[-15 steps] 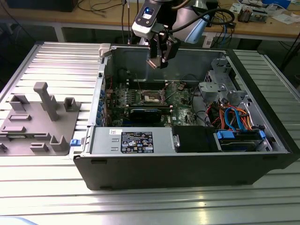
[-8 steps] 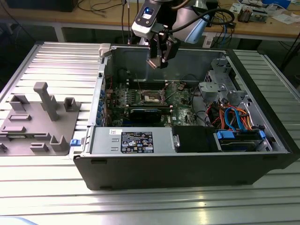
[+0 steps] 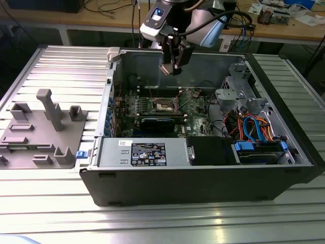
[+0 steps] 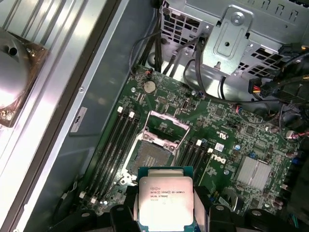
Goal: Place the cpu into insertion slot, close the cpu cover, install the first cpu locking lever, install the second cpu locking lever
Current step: 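Place the cpu into insertion slot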
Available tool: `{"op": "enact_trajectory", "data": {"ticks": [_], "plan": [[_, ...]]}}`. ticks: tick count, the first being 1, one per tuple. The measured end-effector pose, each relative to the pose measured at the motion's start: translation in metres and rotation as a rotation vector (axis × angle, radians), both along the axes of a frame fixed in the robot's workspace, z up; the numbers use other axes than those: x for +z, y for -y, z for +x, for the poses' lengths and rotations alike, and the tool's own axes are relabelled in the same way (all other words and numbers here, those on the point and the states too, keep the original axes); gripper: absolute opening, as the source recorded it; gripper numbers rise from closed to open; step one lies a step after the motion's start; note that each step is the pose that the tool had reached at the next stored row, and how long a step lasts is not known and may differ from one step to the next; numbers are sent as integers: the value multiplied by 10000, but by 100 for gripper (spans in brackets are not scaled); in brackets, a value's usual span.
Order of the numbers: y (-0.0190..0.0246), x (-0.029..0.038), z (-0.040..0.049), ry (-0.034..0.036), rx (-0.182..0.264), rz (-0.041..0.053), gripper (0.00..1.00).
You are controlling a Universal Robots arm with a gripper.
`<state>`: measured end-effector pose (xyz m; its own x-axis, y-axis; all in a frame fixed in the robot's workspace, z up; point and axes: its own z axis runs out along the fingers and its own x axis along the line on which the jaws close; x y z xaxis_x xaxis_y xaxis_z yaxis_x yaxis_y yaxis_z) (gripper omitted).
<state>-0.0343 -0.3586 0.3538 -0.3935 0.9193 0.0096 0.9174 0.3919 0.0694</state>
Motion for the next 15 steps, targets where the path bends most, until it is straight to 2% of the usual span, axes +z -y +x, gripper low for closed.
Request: {"op": "enact_trajectory", "data": {"ticks": [13, 15], "plan": [[0, -2, 0, 1, -7, 1, 54], [-1, -9, 0, 2, -129, -7, 54]]}}
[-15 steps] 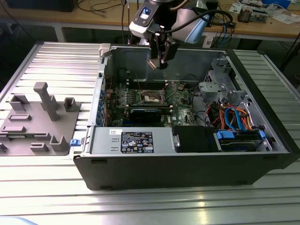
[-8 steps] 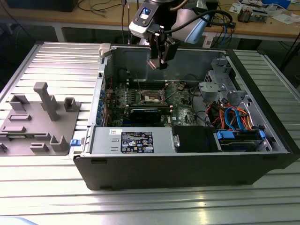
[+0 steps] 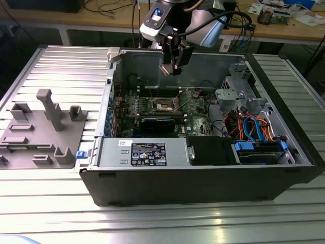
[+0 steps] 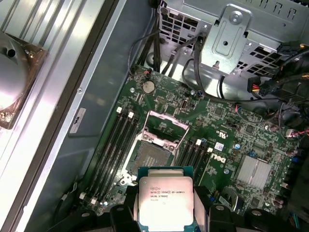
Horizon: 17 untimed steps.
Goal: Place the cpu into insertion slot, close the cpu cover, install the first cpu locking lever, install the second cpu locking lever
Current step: 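Place the cpu into insertion slot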
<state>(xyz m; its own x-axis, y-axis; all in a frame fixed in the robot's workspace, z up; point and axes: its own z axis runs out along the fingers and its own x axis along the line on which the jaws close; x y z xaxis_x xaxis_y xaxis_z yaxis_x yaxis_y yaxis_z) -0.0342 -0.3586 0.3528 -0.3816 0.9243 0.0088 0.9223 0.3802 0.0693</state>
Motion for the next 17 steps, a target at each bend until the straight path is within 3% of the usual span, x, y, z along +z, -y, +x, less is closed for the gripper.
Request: {"op": "enact_trajectory", "data": {"ticks": [10, 17], "plan": [[-2, -73, 0, -13, -1165, -49, 54], [-32, -139, 0, -41, -1176, -89, 54]]}}
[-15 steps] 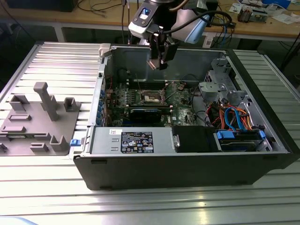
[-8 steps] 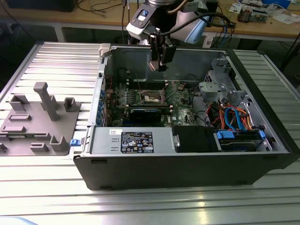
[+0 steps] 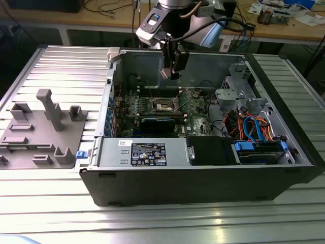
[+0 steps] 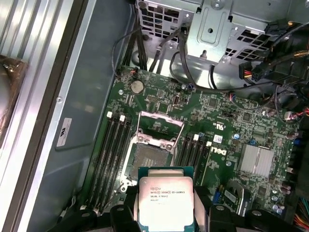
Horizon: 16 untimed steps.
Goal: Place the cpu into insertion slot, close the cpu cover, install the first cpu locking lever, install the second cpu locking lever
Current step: 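Place the cpu into insertion slot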
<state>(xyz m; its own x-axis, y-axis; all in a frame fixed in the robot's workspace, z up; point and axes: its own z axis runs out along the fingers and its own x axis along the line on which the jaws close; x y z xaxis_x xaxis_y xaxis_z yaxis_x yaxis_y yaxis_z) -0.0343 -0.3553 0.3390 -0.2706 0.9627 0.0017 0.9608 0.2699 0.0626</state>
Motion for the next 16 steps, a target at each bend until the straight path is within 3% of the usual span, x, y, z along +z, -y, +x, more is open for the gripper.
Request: {"op": "enact_trajectory", "data": {"ticks": [4, 8, 12, 16], "plan": [[-25, -70, 0, -60, -115, -26, 54], [-25, -132, 0, -64, -789, -39, 54], [-29, -175, 1, -151, -1099, -75, 54], [-29, -198, 2, -169, -1490, -80, 54]]}}
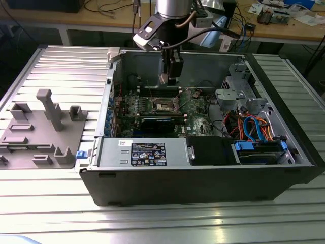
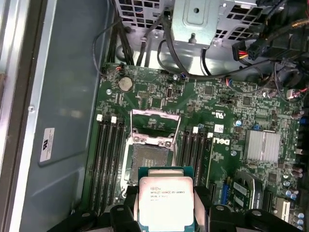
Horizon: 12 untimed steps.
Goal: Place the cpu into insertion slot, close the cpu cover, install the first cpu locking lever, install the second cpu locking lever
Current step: 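Place the cpu into insertion slot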
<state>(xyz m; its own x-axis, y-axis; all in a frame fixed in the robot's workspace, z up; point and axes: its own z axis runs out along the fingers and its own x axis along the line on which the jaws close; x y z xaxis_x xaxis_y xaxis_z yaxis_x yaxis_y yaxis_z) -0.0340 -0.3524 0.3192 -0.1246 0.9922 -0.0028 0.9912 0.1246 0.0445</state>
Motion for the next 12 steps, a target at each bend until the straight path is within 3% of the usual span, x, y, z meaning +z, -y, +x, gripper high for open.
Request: {"op": "enact_trajectory", "data": {"ticks": [5, 12], "plan": [[0, -16, 0, 1, -805, -1, 54], [0, -19, 0, 1, -892, 0, 54]]}}
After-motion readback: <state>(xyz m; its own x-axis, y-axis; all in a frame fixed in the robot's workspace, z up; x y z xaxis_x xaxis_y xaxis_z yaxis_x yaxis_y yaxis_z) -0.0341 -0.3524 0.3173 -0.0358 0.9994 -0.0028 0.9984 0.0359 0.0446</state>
